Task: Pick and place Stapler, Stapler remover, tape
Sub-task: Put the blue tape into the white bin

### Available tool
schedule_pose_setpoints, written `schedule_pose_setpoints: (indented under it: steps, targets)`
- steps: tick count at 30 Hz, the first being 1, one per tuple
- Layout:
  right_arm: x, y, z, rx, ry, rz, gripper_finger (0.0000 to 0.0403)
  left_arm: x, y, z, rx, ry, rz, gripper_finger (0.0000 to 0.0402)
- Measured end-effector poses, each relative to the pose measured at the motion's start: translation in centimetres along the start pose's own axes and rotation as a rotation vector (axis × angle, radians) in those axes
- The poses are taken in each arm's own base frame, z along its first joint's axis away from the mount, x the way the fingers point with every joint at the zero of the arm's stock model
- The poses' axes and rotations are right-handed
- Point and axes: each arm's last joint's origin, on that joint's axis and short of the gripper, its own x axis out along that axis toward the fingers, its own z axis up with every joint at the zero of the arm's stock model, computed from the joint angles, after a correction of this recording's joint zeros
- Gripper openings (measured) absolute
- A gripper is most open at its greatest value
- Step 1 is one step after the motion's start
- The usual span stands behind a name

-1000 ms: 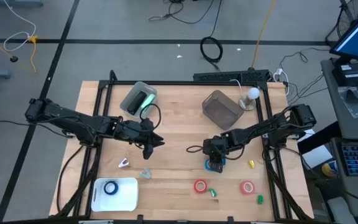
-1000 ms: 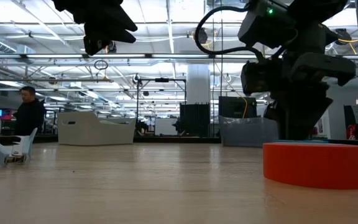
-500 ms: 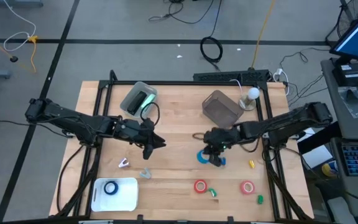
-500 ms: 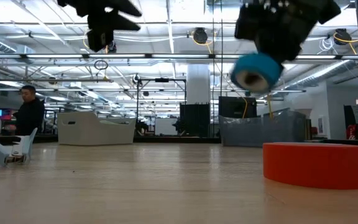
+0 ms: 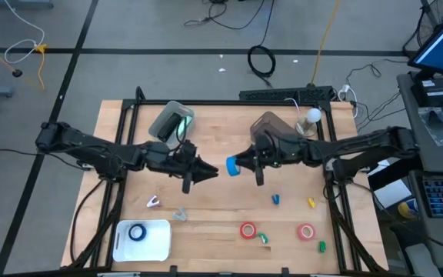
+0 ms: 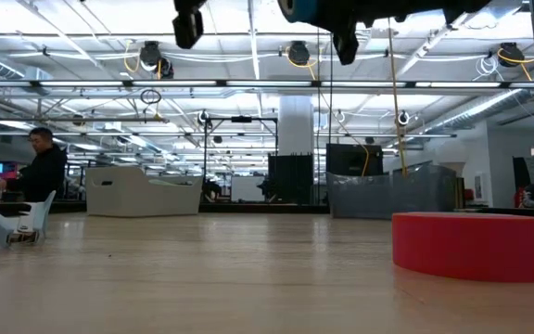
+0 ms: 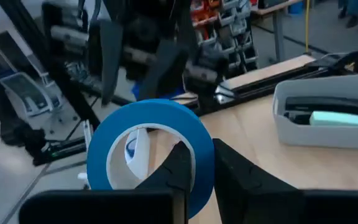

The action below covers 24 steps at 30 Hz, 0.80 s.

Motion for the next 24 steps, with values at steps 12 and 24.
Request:
schedule_pose_setpoints:
  steps: [12, 24]
  targets:
    - [0.2, -0.6, 0.7, 0.009, -0.06, 0.019, 0.0032, 1.0, 1.0, 1.3, -0.023, -0.123, -0.05, 0.0109]
    - [0.2, -1.5, 1.2, 0.01, -0.087, -0.007, 0.0032, 0.9, 0.9, 1.7, -0.042, -0.164, -0.071, 0.0129]
